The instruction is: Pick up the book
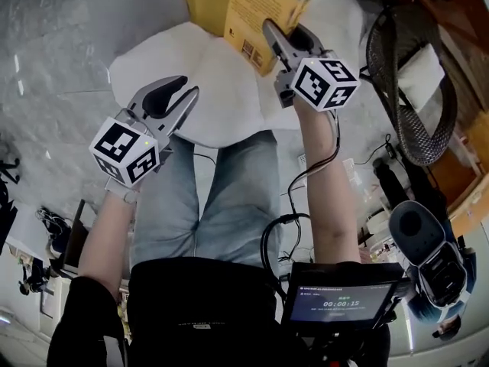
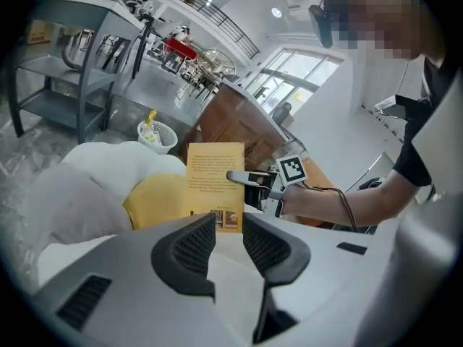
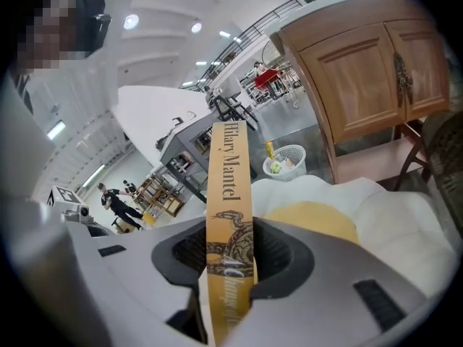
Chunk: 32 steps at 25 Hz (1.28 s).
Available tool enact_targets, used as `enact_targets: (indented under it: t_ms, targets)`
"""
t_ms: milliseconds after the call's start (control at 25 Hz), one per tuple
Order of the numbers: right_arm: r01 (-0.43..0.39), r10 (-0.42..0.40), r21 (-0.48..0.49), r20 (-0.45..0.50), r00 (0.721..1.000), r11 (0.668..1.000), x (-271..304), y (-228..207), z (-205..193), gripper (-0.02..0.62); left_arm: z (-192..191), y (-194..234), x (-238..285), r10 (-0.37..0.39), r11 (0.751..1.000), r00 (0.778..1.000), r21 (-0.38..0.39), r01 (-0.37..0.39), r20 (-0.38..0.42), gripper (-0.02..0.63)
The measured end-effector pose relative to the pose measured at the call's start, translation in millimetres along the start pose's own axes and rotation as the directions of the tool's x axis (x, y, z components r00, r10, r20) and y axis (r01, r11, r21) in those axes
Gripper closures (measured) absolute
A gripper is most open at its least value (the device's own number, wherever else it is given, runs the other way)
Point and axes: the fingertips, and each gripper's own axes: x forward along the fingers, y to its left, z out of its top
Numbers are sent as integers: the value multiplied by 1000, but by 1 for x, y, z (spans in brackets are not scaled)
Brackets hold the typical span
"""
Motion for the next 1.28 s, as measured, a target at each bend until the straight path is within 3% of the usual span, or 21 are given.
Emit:
enact_targets:
  t_ms: [400,800,1080,1280]
  targets:
    - [54,-55,22,76,996,998,-41,16,19,434,28,-25,2,-59,995,998,81,62,-33,499]
    - [91,-98,56,161,982,994,-142,58,44,434,63,-109,-25,-103,977,994,181,108,-36,499]
    - [99,-120,109,209,971,989,-191,50,64,434,88,-151,-15,-146,980,989,135,146,-5,499]
    - [111,-141,133,243,960,985,-212,60,85,434,105,-170,-18,-158,974,987,160,158,-13,499]
